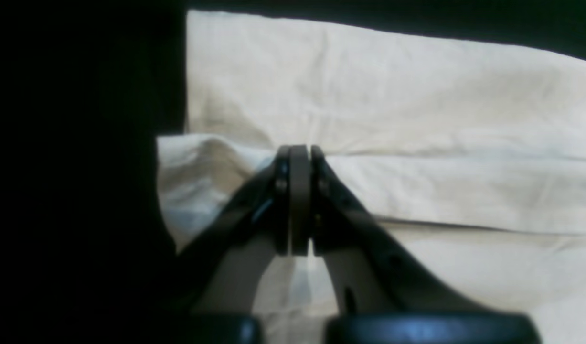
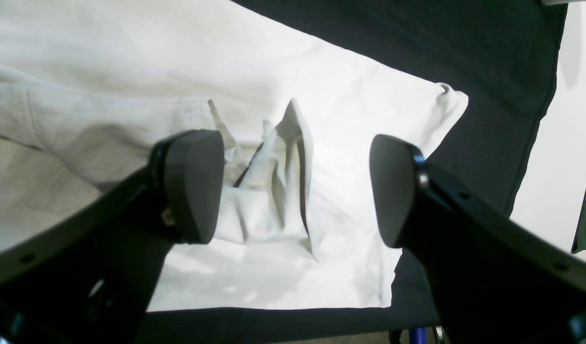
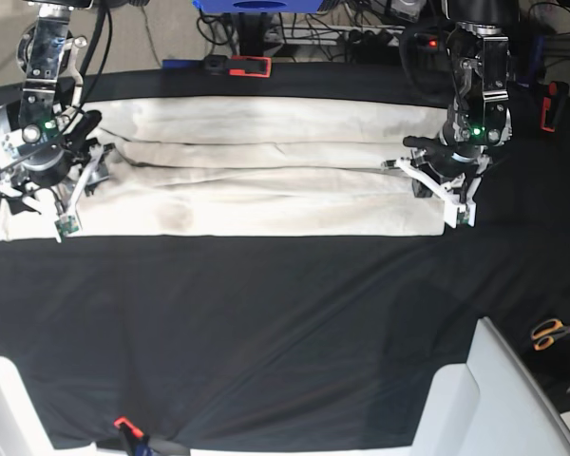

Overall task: Fold the T-shirt properly
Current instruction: 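Hold the shirt ends with both grippers and straighten the folded strip, then open the left gripper and raise it off the shirt end, then lower the left gripper back onto the shirt end and grasp it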

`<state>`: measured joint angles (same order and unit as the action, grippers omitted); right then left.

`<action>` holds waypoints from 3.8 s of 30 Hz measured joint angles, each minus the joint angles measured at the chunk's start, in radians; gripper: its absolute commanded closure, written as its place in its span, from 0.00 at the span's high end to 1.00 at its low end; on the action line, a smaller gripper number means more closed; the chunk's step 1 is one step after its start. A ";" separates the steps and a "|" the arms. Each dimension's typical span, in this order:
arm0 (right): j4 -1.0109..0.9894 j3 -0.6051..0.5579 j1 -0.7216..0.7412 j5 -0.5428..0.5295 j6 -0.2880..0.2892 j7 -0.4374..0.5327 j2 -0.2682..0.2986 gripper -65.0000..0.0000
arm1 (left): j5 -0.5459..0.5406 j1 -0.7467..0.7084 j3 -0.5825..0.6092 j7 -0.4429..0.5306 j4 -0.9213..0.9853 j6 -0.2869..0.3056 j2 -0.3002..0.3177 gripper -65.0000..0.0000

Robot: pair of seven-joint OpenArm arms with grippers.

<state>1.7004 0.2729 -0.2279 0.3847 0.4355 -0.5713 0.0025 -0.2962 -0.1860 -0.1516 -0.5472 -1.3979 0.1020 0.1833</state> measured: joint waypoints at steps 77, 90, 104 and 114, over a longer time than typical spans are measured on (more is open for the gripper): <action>0.001 0.000 -0.036 0.000 0.000 0.003 0.000 0.70 | -0.459 -0.095 -0.356 0.006 0.216 0.474 0.149 0.61; 0.001 -0.001 -0.036 0.000 0.000 0.003 0.000 0.70 | -0.262 -0.019 -0.354 0.024 0.253 0.475 0.072 0.61; 0.001 -0.002 -0.036 0.000 0.000 0.003 0.000 0.70 | -0.258 0.011 -0.292 0.029 0.256 0.475 0.061 0.61; 0.001 -0.002 -0.043 0.000 0.000 0.004 0.000 0.70 | -0.272 0.021 -0.270 0.039 0.256 0.475 0.024 0.59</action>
<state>1.7016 0.2707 -0.2710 0.3843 0.4355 -0.5674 0.0021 -0.5678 -0.1646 -0.4217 -0.5083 -1.1423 0.5766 0.2073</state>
